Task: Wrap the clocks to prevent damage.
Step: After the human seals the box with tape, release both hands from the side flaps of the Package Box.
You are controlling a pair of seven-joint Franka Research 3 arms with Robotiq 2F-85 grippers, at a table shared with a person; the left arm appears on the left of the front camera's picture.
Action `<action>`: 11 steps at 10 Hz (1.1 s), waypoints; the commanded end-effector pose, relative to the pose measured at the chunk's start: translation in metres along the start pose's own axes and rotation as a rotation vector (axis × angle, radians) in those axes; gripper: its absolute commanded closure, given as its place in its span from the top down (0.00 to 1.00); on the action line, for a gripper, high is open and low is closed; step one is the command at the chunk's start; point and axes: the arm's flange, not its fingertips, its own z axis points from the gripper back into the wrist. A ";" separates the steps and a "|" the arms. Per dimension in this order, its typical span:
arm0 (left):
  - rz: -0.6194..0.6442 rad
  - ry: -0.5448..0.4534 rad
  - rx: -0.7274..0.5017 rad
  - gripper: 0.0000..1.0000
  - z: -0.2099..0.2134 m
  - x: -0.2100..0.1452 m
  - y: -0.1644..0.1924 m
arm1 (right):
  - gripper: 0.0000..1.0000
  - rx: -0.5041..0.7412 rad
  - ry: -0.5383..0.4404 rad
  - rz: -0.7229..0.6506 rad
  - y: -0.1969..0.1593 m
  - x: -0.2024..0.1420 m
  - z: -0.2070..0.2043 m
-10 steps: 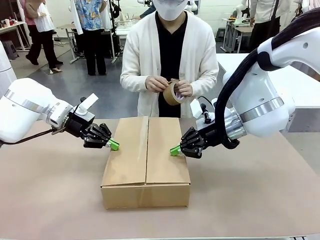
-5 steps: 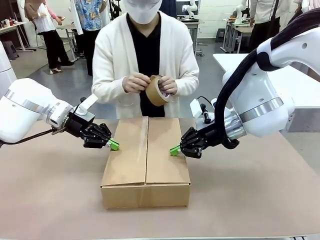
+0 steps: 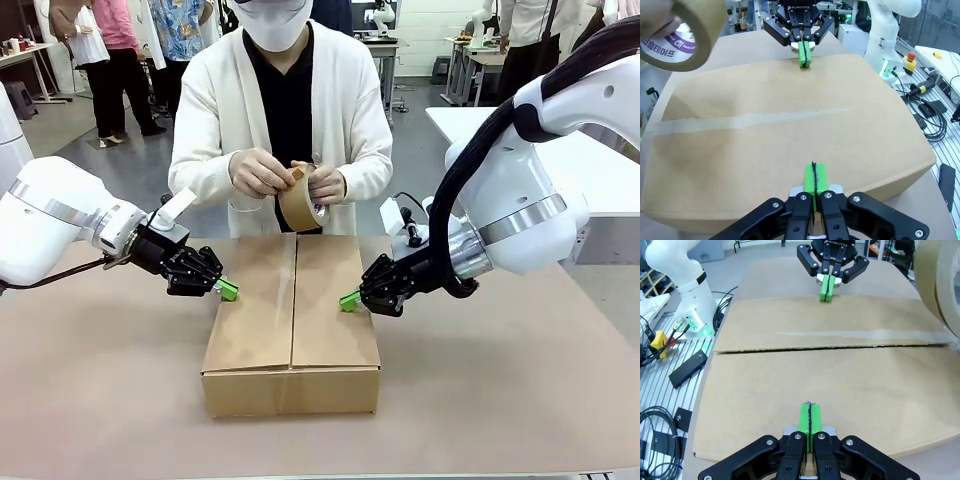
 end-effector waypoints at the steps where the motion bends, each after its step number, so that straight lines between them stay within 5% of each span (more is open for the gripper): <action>1: 0.001 -0.003 0.010 0.00 -0.003 -0.005 0.000 | 0.01 0.003 0.008 -0.007 0.000 -0.004 -0.003; 11: 0.001 -0.003 0.010 0.00 -0.003 -0.005 0.000 | 0.01 0.003 0.008 -0.007 0.000 -0.004 -0.003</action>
